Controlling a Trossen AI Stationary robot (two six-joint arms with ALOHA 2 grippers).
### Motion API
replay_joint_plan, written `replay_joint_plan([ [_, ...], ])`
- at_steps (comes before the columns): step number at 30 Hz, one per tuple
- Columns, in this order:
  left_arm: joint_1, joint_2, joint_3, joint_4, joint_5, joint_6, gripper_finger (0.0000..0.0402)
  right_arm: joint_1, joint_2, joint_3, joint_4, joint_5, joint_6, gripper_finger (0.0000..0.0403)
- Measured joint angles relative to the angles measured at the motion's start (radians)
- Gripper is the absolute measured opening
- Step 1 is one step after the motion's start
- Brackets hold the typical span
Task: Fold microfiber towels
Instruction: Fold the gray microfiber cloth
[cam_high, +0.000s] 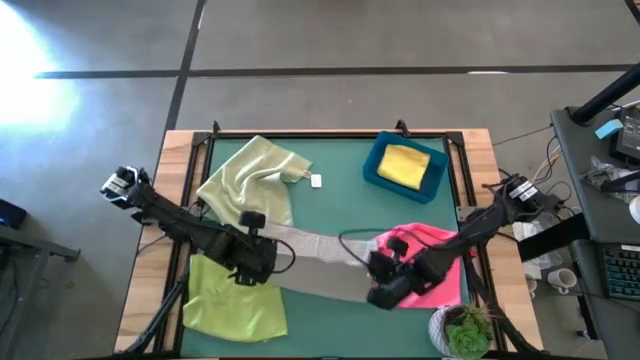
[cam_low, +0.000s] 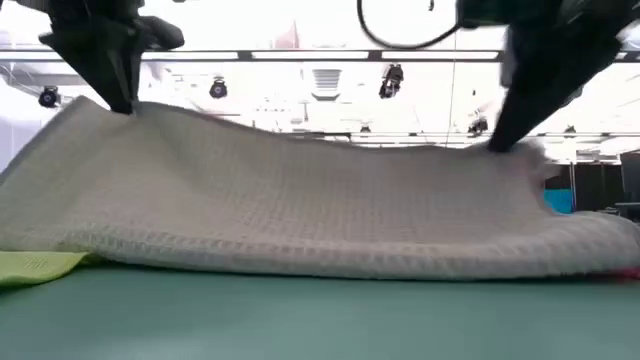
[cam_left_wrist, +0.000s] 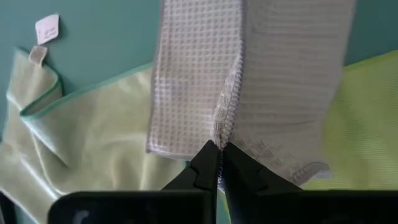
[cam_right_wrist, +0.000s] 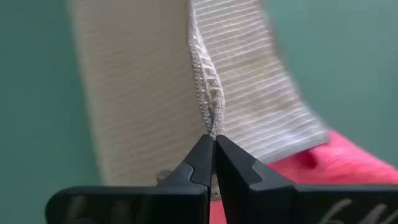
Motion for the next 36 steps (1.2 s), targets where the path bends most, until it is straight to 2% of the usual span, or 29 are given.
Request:
replay_joint_plan([
  [5, 0.051, 0.0, -0.056, 0.002, 0.0, 0.027, 0.0, -0.089, 0.0, -0.01, -0.004, -0.011, -0.004, 0.0008],
  [8, 0.083, 0.0, -0.084, 0.017, 0.0, 0.028, 0.0, -0.13, 0.0, -0.012, -0.009, -0.066, -0.03, 0.0008],
  [18, 0.143, 0.0, -0.149, 0.118, 0.03, 0.063, 0.0, -0.153, 0.0, 0.017, -0.058, -0.204, 0.078, 0.0008],
  [26, 0.143, -0.006, -0.157, 0.107, 0.057, 0.071, 0.0, -0.152, -0.007, 0.194, -0.259, -0.211, 0.096, 0.0008],
  [36, 0.168, -0.005, -0.195, 0.146, 0.06, 0.102, 0.0, -0.223, 0.067, 0.171, -0.271, -0.213, 0.079, 0.0008],
])
